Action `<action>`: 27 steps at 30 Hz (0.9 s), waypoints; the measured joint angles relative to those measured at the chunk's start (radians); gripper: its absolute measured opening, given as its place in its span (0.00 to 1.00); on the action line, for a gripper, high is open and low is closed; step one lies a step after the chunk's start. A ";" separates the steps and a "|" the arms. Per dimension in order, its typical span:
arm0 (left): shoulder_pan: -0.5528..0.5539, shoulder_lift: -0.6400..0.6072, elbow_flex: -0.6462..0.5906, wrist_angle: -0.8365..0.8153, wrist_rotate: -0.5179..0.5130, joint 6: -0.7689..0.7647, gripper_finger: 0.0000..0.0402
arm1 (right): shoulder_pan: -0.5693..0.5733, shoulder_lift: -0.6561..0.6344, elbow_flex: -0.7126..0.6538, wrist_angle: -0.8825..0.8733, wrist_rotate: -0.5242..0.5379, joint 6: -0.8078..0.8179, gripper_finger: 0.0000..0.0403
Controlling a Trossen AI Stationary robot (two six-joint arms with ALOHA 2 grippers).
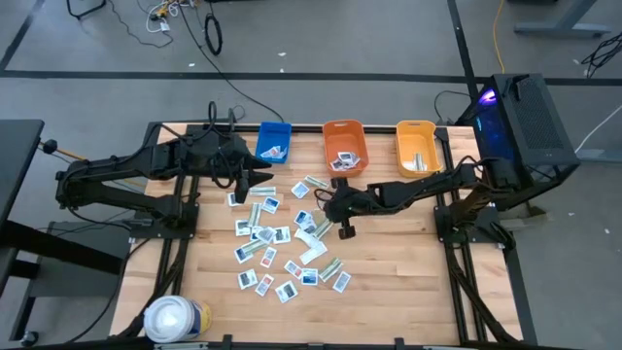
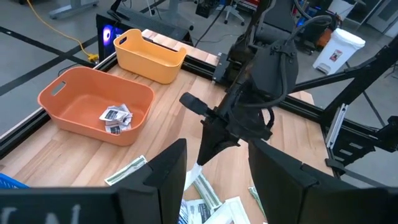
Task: Pick & Place First Aid Supplies
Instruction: Put the bandage into the yellow bin
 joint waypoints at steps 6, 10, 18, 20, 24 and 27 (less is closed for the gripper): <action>0.000 0.000 0.000 0.029 0.000 0.002 0.44 | -0.014 -0.065 0.000 0.023 0.041 0.187 0.00; 0.000 0.000 0.000 0.068 0.000 0.026 0.44 | -0.033 -0.130 0.000 0.055 0.052 0.289 0.00; 0.003 0.000 0.000 0.090 0.000 0.037 0.44 | -0.065 -0.247 0.001 0.105 0.053 0.377 0.00; 0.003 0.000 0.000 0.090 0.000 0.037 0.44 | -0.067 -0.266 0.001 0.112 0.053 0.377 0.00; 0.003 0.000 0.000 0.090 0.000 0.037 0.44 | -0.067 -0.284 0.001 0.131 0.053 0.384 0.00; 0.003 0.000 0.000 0.090 0.000 0.051 0.44 | -0.067 -0.284 0.001 0.147 0.053 0.396 0.03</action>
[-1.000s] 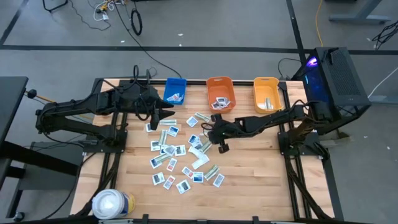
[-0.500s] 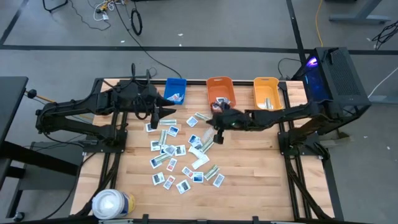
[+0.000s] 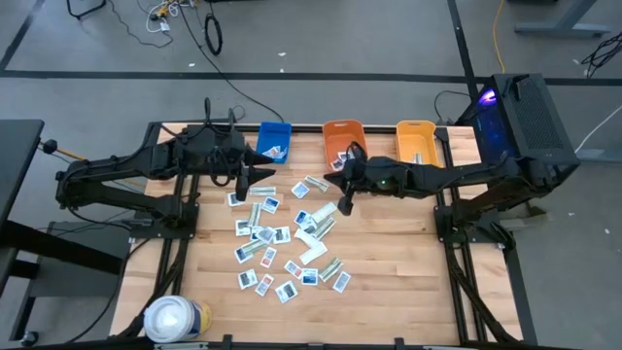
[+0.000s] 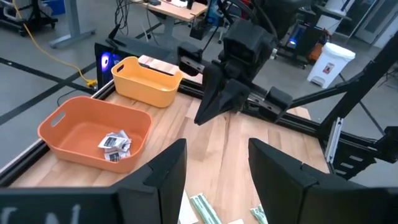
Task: Pick & Place First Aid Supplies
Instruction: Put the bandage into the yellow bin
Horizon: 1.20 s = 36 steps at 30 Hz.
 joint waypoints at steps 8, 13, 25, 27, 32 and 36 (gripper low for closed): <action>0.000 0.000 0.000 0.000 0.000 0.004 0.44 | 0.000 0.013 0.001 -0.024 -0.003 -0.002 0.20; 0.000 0.000 0.000 0.000 -0.027 0.011 0.44 | 0.000 0.043 0.001 -0.028 -0.003 -0.002 0.35; -0.001 0.000 0.000 -0.011 -0.042 0.011 0.44 | 0.000 0.180 0.001 0.019 -0.053 -0.007 0.57; -0.003 0.000 0.000 -0.022 -0.029 0.018 0.44 | 0.001 0.198 0.001 0.021 -0.064 -0.007 0.58; -0.003 0.000 0.000 -0.034 0.030 0.037 0.44 | 0.011 0.221 0.001 0.026 -0.063 -0.044 0.59; -0.003 0.000 0.000 -0.050 0.030 0.061 0.44 | 0.016 0.240 0.001 0.026 -0.064 -0.057 0.59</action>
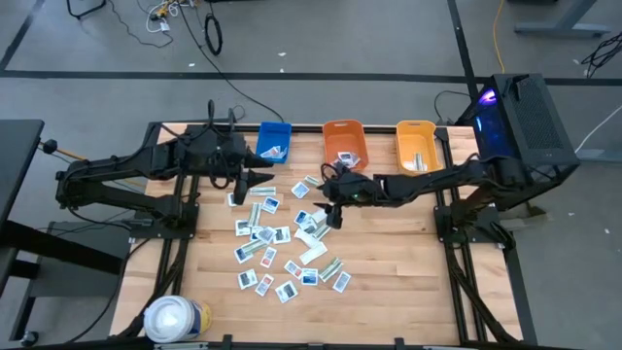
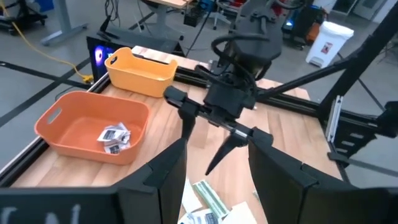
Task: Pick & Place First Aid Supplies
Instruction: Put the bandage into the yellow bin
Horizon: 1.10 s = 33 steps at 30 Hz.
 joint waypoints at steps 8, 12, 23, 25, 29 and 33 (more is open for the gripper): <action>0.000 0.000 0.000 -0.014 -0.090 0.001 0.44 | 0.005 0.054 0.000 0.013 -0.018 0.028 0.59; 0.000 0.000 0.000 -0.014 -0.117 -0.009 0.44 | 0.018 0.085 0.000 0.031 -0.019 0.024 0.59; 0.000 0.000 0.000 -0.014 -0.116 -0.036 0.44 | 0.080 0.200 -0.001 0.034 -0.044 -0.037 0.59; 0.000 0.000 0.000 -0.014 -0.116 -0.036 0.44 | 0.081 0.216 -0.001 0.035 -0.043 -0.036 0.59; 0.000 0.000 0.000 -0.014 -0.116 -0.036 0.44 | 0.081 0.246 -0.001 0.035 -0.035 -0.038 0.59; 0.000 0.000 0.000 -0.014 -0.116 -0.035 0.44 | 0.081 0.261 -0.001 0.031 -0.003 -0.065 0.59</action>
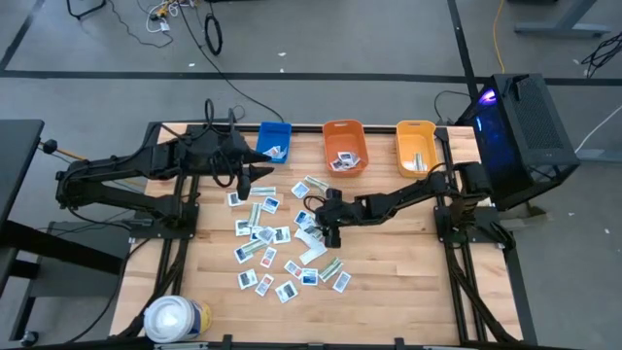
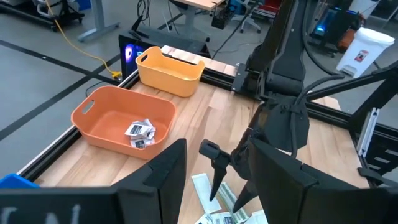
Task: Pick & Place First Aid Supplies
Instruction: Put the bandage into the yellow bin
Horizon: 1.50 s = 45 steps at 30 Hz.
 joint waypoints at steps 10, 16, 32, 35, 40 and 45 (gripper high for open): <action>0.000 0.000 0.000 0.000 0.000 0.002 0.44 | 0.000 0.009 0.000 0.006 -0.030 -0.094 0.59; 0.000 0.000 0.000 0.000 0.000 0.003 0.44 | -0.006 0.054 0.000 0.026 -0.038 -0.096 0.59; 0.000 0.000 0.000 0.000 0.000 0.011 0.44 | -0.028 0.072 0.002 0.019 -0.016 -0.038 0.49; 0.000 0.000 0.000 0.000 0.000 0.011 0.44 | -0.033 0.073 0.002 0.009 -0.016 -0.038 0.41; 0.000 0.000 0.000 0.000 0.000 0.011 0.44 | -0.034 0.073 0.002 -0.005 -0.015 -0.038 0.28; 0.000 0.000 0.000 0.000 0.000 0.009 0.44 | -0.034 0.073 0.002 -0.010 -0.015 -0.039 0.14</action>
